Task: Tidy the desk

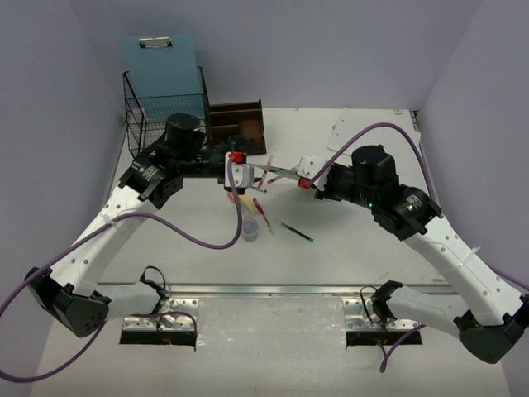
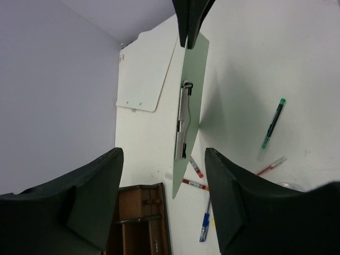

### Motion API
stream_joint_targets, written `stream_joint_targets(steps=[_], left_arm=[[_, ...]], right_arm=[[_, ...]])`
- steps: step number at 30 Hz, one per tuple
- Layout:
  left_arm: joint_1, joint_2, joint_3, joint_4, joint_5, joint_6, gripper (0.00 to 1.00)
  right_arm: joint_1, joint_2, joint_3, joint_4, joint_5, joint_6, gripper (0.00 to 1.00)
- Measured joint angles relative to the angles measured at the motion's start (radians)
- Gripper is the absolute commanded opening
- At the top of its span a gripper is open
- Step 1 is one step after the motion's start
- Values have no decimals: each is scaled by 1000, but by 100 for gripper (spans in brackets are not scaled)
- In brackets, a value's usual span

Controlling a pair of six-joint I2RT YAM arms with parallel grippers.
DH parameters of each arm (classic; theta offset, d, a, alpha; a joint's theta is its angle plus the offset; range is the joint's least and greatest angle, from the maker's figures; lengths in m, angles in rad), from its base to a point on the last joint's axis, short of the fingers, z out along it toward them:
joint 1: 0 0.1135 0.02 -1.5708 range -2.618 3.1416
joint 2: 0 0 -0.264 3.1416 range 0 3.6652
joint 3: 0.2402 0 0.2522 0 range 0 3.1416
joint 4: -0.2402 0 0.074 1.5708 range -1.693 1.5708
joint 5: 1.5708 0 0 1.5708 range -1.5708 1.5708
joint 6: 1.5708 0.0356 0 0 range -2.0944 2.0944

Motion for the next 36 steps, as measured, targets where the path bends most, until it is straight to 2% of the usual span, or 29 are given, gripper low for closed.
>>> stream_joint_targets(steps=[7, 14, 18, 21, 26, 28, 30, 32, 33, 34, 36], left_arm=[[-123, 111, 71, -29, -104, -30, 51], [-138, 196, 111, -38, -136, -60, 50], [-139, 254, 149, -55, -153, -69, 46], [-142, 305, 189, -61, -167, -78, 41], [-163, 330, 205, -71, -202, -81, 25], [-173, 339, 219, -85, -214, -79, 9], [-178, 347, 228, -99, -219, -71, 0], [-180, 348, 226, -114, -221, -70, 0], [-183, 345, 222, -107, -226, -73, 0], [-184, 340, 214, -97, -230, -78, 0], [-185, 321, 190, -79, -237, -87, 0]], right_arm=[[0, -12, 8, 9, -37, -2, 0], [0, -42, 7, 10, -52, -5, 0], [0, -52, 7, 10, -63, -8, 0], [0, -57, 7, 9, -70, -13, 0], [0, -59, 7, 7, -73, -17, 0], [0, -59, 7, 8, -74, -17, 0], [-1, -59, 7, 15, -71, -18, 0], [-3, -59, 7, 26, -68, -20, 0], [-4, -60, 7, 24, -67, -20, 8], [-4, -61, 7, 23, -67, -18, 20], [-5, -61, 7, 31, -65, -11, 53]])
